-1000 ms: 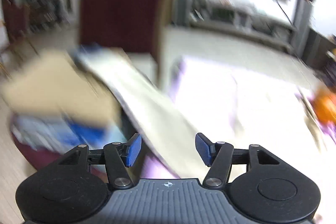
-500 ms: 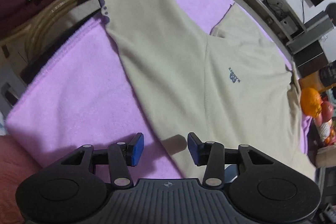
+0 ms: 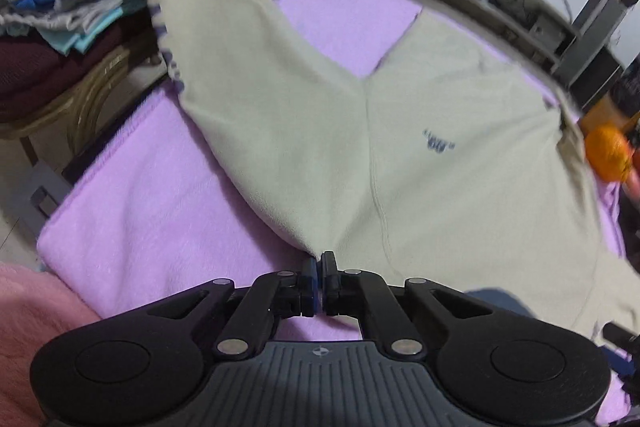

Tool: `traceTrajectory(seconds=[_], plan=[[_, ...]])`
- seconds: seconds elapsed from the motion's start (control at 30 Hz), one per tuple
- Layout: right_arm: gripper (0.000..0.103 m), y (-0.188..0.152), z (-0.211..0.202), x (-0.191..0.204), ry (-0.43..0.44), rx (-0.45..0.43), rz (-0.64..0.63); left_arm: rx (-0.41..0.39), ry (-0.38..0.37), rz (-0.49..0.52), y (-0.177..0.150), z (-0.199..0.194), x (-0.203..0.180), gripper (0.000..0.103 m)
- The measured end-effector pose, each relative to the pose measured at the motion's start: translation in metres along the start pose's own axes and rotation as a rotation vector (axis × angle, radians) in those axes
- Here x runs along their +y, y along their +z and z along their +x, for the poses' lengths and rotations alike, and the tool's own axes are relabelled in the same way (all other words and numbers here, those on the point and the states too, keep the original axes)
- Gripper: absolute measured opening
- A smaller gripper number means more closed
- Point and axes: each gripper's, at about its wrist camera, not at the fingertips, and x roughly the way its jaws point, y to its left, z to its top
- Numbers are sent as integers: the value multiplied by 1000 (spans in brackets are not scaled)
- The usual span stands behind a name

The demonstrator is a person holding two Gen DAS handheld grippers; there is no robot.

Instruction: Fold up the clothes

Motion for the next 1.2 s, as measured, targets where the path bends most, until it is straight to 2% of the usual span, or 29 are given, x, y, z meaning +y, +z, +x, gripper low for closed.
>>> traceTrajectory(seconds=[0.03, 0.1, 0.17, 0.23, 0.3, 0.33, 0.43, 0.53, 0.6, 0.73, 0.97, 1.0, 1.03, 1.07, 1.2], plan=[[48, 0, -1, -1, -4, 0, -1, 28, 14, -2, 0, 7, 1, 12], [49, 0, -3, -2, -13, -2, -11, 18, 39, -14, -1, 0, 8, 16], [50, 0, -9, -2, -18, -20, -19, 8, 64, -27, -2, -8, 14, 15], [51, 1, -17, -4, -16, -49, -22, -48, 82, -20, -3, -18, 17, 11], [51, 1, -21, -4, -8, -53, -32, -52, 39, -4, -2, -20, 17, 12], [51, 0, -20, -6, 2, -43, -20, -43, 8, 7, -1, -19, 15, 16], [48, -6, -18, -16, 41, 1, 52, -19, -63, 57, -3, -10, -1, 17], [48, -11, -15, -25, 79, 45, 124, -62, -109, 131, -6, -12, -19, 17], [48, -15, -13, -31, 105, 75, 171, -78, -125, 166, -7, -10, -27, 17], [35, -23, -9, -43, 156, 134, 267, -53, -121, 173, -9, -1, -31, 16], [35, -41, 21, -11, 233, 148, 194, -52, -136, 119, -6, 2, -24, 16], [31, -44, 23, -5, 222, 145, 168, -52, -135, 106, -5, 2, -21, 16], [13, -45, 22, -1, 201, 137, 141, -49, -132, 96, -3, 2, -19, 16], [2, -45, 19, 2, 172, 126, 115, -47, -130, 86, -3, 3, -17, 16], [3, -37, -13, -10, 230, 71, 167, -41, -72, 95, -1, 7, -15, 16]])
